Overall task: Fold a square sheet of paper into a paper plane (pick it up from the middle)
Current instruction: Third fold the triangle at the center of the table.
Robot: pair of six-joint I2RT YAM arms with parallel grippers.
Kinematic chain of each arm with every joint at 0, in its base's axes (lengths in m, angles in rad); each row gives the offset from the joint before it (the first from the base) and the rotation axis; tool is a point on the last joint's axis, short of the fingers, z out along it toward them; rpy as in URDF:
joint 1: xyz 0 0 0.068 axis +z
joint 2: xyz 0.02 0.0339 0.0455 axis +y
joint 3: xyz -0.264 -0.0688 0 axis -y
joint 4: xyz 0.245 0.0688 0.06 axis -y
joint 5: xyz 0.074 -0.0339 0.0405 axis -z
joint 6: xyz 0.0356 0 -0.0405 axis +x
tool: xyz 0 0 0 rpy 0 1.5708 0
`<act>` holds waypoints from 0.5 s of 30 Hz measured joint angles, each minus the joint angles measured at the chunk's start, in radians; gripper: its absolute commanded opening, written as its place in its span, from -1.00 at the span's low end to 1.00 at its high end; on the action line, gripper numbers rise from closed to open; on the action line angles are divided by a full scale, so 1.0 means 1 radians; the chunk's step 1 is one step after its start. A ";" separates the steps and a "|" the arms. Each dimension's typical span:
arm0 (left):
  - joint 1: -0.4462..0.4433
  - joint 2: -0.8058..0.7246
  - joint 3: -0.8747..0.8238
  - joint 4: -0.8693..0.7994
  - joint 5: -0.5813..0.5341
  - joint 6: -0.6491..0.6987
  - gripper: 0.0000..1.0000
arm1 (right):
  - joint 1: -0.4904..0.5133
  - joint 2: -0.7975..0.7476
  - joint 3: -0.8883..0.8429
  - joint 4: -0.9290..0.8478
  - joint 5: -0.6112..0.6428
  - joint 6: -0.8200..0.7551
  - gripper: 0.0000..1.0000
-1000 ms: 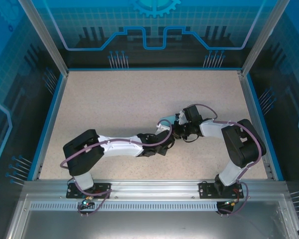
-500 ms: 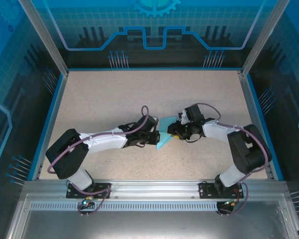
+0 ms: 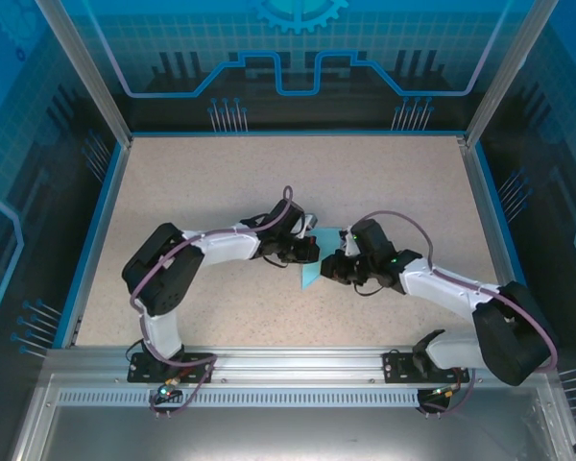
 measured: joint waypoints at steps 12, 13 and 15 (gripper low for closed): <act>0.040 0.135 0.112 -0.064 0.089 0.055 -0.94 | 0.120 0.232 0.028 0.186 0.033 0.126 -0.78; 0.040 0.139 0.118 -0.067 0.093 0.058 -0.93 | 0.120 0.243 0.028 0.196 0.038 0.133 -0.77; 0.040 0.145 0.122 -0.071 0.093 0.064 -0.95 | 0.120 0.263 0.029 0.215 0.042 0.139 -0.76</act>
